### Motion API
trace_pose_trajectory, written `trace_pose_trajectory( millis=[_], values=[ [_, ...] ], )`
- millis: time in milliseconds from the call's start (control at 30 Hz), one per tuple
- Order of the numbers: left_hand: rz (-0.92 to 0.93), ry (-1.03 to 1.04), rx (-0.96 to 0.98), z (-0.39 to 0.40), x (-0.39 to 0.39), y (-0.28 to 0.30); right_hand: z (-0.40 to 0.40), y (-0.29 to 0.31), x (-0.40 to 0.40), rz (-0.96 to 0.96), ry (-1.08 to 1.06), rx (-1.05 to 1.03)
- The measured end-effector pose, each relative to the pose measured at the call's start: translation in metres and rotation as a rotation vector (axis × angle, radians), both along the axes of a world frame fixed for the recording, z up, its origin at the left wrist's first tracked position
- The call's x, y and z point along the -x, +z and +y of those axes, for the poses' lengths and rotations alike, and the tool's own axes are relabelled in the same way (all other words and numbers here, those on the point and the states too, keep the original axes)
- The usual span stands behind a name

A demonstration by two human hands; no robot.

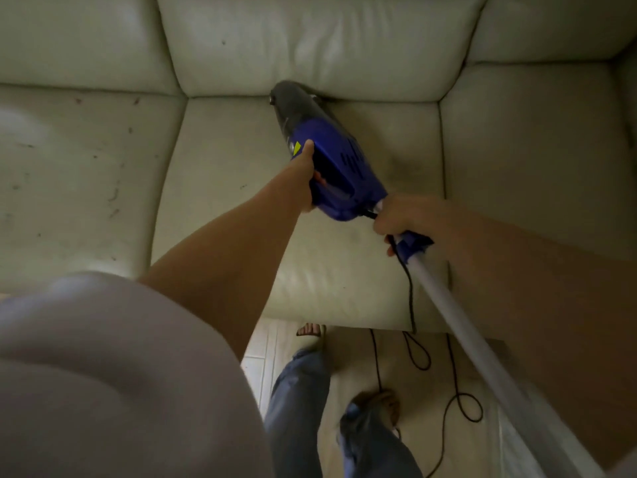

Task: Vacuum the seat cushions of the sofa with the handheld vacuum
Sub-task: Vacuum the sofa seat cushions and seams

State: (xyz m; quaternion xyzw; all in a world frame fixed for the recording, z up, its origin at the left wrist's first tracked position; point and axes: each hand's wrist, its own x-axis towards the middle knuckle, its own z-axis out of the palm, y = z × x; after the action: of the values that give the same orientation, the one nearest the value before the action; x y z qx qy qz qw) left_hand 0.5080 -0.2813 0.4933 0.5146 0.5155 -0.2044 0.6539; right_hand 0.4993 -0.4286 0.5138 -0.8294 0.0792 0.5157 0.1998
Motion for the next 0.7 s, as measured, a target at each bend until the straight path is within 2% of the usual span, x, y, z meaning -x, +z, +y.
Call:
trace_pose_trajectory(
  millis=[267,700],
  values=[
    [-0.004,0.011,-0.008,0.013,0.008,-0.003,0.005,-0.006,0.013,0.026,-0.045,-0.078],
    [-0.018,-0.036,0.098,-0.078,0.088,0.046,-0.092,0.056,0.091,-0.008,0.024,0.0]
  ],
)
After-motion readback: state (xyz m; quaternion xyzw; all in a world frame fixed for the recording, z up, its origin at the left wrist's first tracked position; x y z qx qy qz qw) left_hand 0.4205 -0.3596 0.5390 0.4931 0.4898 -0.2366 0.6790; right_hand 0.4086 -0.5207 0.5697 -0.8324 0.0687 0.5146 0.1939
